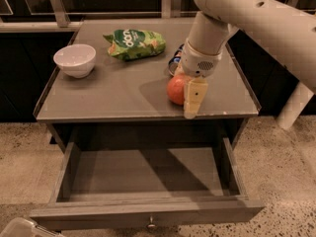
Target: Place apple into top drawer
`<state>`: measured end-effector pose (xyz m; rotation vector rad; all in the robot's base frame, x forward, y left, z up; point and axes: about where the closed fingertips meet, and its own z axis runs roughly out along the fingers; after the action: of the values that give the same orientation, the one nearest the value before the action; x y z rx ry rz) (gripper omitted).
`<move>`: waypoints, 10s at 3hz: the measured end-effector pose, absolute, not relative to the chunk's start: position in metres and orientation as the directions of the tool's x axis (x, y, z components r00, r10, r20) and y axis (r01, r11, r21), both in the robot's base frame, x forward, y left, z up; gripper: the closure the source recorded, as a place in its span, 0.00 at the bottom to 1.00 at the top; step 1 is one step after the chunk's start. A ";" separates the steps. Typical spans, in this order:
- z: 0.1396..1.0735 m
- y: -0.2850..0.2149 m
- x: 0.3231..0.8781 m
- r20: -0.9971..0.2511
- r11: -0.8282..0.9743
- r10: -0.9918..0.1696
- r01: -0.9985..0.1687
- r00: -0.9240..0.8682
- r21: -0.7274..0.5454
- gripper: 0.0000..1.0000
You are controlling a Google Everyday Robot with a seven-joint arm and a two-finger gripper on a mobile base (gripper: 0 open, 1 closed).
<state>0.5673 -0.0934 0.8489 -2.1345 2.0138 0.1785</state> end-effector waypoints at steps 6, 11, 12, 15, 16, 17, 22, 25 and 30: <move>0.894 -0.104 0.536 -0.161 -0.009 -0.987 -0.995 0.025 -0.100 1.00; 0.776 -0.113 0.479 -0.206 0.176 -0.962 -0.984 -0.180 0.036 1.00; 0.773 -0.101 0.477 -0.213 0.182 -0.959 -0.982 -0.187 0.044 1.00; 0.830 -0.055 0.387 0.045 0.191 -0.976 -0.938 -0.213 -0.290 1.00; 0.830 -0.056 0.388 0.043 0.193 -0.976 -0.937 -0.215 -0.289 1.00; 0.820 -0.061 0.384 0.024 0.203 -0.976 -0.941 -0.217 -0.273 1.00; 0.704 -0.130 0.428 -0.182 0.283 -0.949 -0.950 -0.258 -0.133 1.00; 0.662 -0.145 0.421 -0.258 0.341 -0.911 -0.939 -0.322 -0.035 1.00; 0.657 -0.151 0.440 -0.265 0.370 -0.901 -0.928 -0.344 -0.052 0.58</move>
Offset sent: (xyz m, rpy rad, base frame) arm 0.0000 0.0000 0.0000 0.0000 0.0000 0.0000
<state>0.4403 -0.1510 0.6567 -1.6280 2.3832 0.1570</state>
